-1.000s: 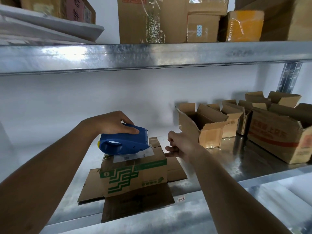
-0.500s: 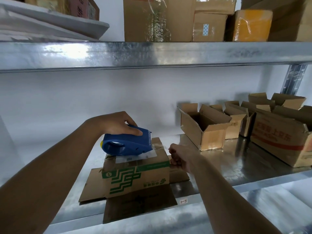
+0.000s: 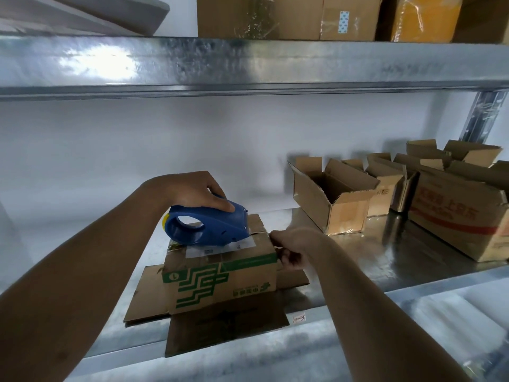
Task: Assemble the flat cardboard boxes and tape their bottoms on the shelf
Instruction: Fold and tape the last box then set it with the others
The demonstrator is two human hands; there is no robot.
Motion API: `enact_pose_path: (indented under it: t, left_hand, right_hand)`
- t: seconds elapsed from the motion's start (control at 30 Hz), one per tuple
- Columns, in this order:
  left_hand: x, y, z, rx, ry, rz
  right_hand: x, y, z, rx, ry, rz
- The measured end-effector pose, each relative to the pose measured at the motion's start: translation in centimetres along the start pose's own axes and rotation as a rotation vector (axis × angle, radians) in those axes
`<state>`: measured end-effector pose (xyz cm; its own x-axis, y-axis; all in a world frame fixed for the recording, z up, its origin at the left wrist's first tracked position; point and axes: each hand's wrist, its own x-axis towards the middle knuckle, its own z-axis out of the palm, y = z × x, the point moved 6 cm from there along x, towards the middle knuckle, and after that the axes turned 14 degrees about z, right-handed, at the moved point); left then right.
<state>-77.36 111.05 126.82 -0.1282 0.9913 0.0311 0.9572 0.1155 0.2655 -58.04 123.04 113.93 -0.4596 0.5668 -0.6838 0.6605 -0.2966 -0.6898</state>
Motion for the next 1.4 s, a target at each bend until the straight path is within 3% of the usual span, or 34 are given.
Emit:
enact_pose_path:
  t: [0.13, 0.3, 0.43, 0.47, 0.63, 1.03, 1.4]
  left_hand:
    - [-0.1, 0.0, 0.0, -0.006, -0.006, 0.013]
    - [-0.3, 0.2, 0.0, -0.016, -0.003, 0.02]
    - [-0.2, 0.2, 0.0, -0.006, -0.003, 0.026]
    - [-0.2, 0.2, 0.0, -0.01, -0.005, 0.031]
    - [-0.3, 0.2, 0.0, -0.057, 0.026, 0.08]
    - [-1.3, 1.5, -1.9, -0.008, -0.018, 0.059]
    - [-6.6, -0.6, -5.2, 0.019, -0.059, -0.062]
  right_hand:
    - [0.1, -1.5, -0.7, -0.186, 0.226, -0.101]
    - [0.6, -0.6, -0.3, -0.196, 0.248, -0.162]
    - [-0.8, -2.5, -1.4, -0.217, 0.653, -0.636]
    - [-2.1, -2.8, -1.0, -0.255, 0.673, -0.722]
    - [-4.6, -2.3, 4.5, -0.622, 0.368, -0.678]
    - [-4.9, -0.9, 6.2, -0.989, 0.482, -0.587]
    - [-4.2, -1.2, 6.2, -1.046, 0.461, -0.532]
